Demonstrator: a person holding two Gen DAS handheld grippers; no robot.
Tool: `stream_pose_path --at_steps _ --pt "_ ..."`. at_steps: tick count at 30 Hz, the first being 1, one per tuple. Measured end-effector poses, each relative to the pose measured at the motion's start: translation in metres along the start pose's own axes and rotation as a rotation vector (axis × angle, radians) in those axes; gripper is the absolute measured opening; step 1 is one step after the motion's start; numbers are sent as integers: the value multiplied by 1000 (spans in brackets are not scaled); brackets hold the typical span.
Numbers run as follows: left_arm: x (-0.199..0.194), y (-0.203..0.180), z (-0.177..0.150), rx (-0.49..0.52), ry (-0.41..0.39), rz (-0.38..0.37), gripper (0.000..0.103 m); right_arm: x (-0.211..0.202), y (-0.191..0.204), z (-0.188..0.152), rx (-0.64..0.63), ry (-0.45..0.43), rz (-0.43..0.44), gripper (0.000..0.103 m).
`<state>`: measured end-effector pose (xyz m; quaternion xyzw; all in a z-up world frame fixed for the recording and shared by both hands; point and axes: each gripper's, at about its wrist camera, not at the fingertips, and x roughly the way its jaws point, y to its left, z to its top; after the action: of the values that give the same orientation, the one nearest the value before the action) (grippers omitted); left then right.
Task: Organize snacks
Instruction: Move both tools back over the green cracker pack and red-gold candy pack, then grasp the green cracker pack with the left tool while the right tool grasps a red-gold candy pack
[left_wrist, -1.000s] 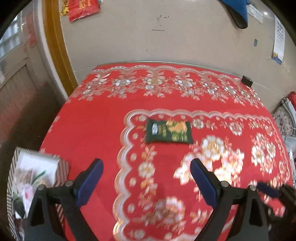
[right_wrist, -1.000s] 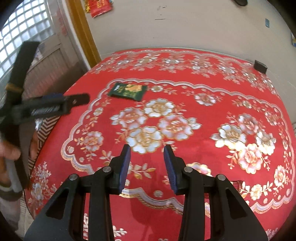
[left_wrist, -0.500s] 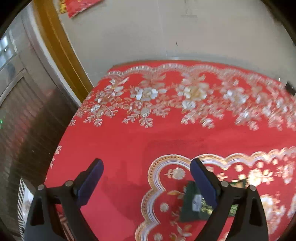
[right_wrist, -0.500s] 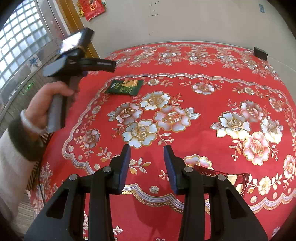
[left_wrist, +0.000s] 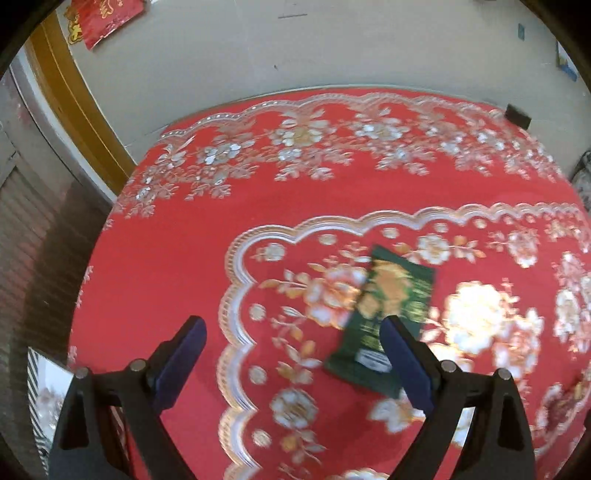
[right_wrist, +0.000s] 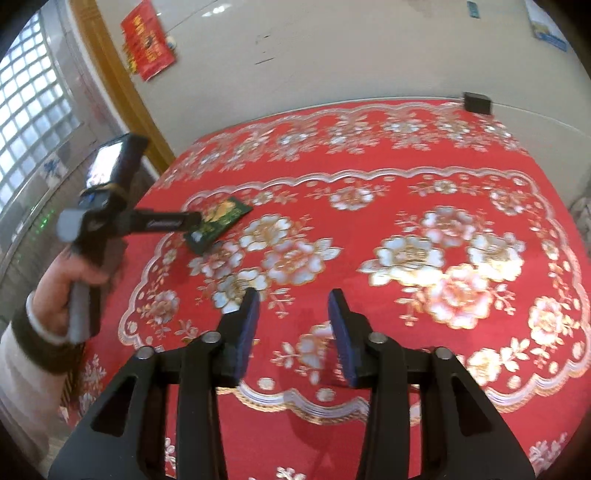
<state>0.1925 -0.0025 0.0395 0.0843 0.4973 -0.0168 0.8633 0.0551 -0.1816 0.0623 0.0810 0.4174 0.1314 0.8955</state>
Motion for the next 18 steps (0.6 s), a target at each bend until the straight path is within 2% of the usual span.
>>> stream_pose_path --at_steps 1,4,7,11,15,16,18 --pt "-4 -1 -1 -13 1 -33 96 -3 -4 0 8 -5 -10 57" --pt "-7 -10 0 -27 24 -130 96 -13 -18 -2 43 -14 -39 57" --pt "-3 -23 -1 10 40 -168 96 -14 -35 -3 99 9 -80 57" --pt "6 -34 -3 42 73 -188 96 -13 -44 -12 131 55 -83 57" --pt "11 -34 -3 34 74 -188 96 -16 -48 -31 192 122 20 57" --pt "12 -33 -2 32 75 -190 96 -13 -48 -36 206 161 46 57" --pt "13 -32 -2 28 76 -193 96 -6 -44 -42 198 196 65 57"
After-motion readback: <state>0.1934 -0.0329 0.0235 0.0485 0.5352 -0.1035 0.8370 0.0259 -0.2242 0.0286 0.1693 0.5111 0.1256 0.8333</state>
